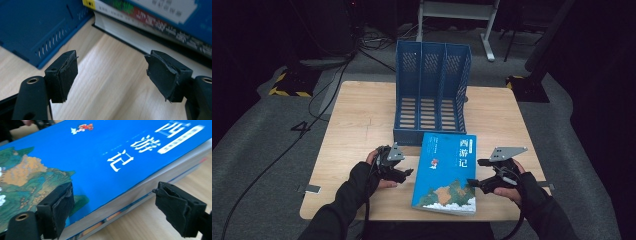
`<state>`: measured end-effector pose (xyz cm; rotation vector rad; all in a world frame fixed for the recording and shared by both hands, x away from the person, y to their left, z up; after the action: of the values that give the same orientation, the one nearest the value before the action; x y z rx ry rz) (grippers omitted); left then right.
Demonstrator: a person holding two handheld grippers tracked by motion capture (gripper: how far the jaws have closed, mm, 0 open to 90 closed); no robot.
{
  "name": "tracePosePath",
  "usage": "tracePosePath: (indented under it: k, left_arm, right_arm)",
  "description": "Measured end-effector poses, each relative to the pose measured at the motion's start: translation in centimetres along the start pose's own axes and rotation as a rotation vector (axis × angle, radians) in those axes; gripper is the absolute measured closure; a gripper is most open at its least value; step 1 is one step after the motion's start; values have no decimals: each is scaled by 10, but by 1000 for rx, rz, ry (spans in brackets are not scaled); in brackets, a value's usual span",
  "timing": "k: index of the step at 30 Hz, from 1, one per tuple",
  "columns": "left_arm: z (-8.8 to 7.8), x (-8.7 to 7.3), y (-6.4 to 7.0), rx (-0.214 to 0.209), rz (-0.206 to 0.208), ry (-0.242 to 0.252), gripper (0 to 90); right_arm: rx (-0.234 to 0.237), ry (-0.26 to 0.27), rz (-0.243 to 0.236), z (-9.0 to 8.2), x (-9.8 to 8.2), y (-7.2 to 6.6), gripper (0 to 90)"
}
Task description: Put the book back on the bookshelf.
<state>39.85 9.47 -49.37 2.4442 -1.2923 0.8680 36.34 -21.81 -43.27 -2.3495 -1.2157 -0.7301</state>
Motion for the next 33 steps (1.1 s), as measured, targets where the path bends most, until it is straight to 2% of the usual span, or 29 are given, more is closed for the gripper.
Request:
tracePosePath:
  k: [3,6,8,12,14,17,22,28,30,33]
  left_arm:
    - [-2,6,-1,2,2,26,251]
    - [-2,11,-3,5,2,45,253]
    - [0,14,-4,-2,4,39,255]
    - [2,20,-5,-1,5,53,255]
    - [4,22,-6,17,12,49,269]
    - [4,23,-9,3,1,54,265]
    - [3,22,-17,10,-19,70,274]
    - [8,17,-22,-9,-37,45,270]
    - [11,18,-21,-18,-33,38,272]
    - [16,18,-19,-11,-17,22,275]
  right_arm:
    - [41,-14,-1,4,2,3,127]
    - [85,-36,30,11,5,8,63]
    - [97,-43,36,13,6,9,59]
    - [100,-36,29,13,5,10,60]
    - [89,-32,18,13,5,9,61]
    - [75,-27,1,12,6,8,61]
    - [92,-23,-23,15,10,10,67]
    - [72,-6,-59,17,18,9,92]
    - [66,-1,-82,16,20,9,94]
    - [73,-4,-86,16,21,10,94]
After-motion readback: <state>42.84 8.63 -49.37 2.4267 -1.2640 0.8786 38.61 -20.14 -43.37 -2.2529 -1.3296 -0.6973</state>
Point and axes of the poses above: each handheld gripper's, and its own axes: z roughly forward along the jaws, x roughly out of its top, y roughly to its right, the point moved 4 cm from there along z, roughly forward along the jaws, and after that the axes turned 9 degrees about -y, right-handed, at the moved point
